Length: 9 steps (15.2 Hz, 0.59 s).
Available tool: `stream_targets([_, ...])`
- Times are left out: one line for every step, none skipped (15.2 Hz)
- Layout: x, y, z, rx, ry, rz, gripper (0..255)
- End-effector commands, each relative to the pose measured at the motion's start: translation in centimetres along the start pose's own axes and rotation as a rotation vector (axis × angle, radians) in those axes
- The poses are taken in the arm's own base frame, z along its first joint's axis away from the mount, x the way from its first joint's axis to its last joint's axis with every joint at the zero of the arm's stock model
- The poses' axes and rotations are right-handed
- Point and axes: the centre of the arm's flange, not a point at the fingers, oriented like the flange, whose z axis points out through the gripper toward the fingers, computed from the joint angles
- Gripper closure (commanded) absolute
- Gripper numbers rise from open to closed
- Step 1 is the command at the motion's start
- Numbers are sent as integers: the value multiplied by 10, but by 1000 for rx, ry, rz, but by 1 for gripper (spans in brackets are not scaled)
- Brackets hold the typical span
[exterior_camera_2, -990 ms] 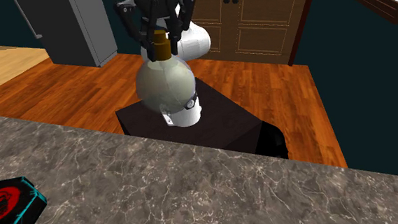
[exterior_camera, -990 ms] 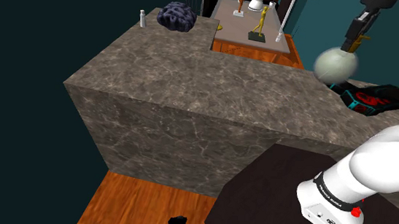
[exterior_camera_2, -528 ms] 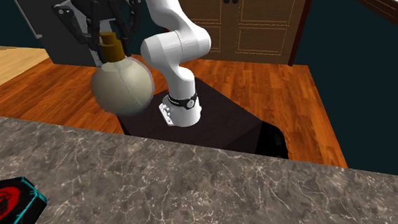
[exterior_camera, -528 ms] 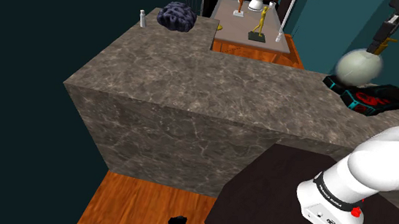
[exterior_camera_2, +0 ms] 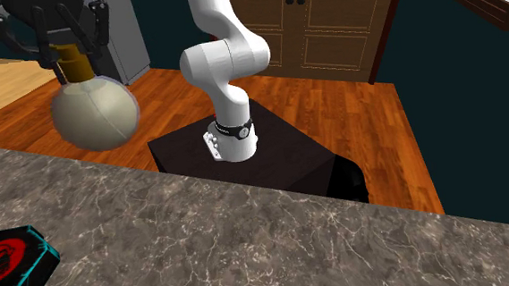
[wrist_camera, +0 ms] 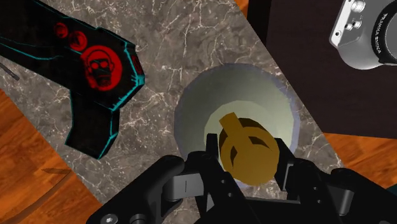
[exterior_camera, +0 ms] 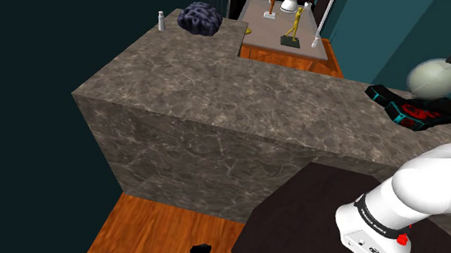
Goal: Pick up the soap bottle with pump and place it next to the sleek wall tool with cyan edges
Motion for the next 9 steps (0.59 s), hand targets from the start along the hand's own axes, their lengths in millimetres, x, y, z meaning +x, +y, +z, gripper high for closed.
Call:
stream_targets([-16,21,0,-1,0,-1,255])
stream_targets([-24,32,1,-1,0,-1,255])
stream_targets([-30,39,1,-1,0,-1,255])
stream_targets([-30,39,6,-1,0,-1,255])
stream_targets([-29,39,12,-1,0,-1,255])
stream_targets([-29,39,17,-1,0,-1,255])
stream_targets([-29,39,22,-1,0,-1,255])
stream_targets([-28,38,27,-1,0,-1,255])
stream_targets([-28,38,33,-1,0,-1,255])
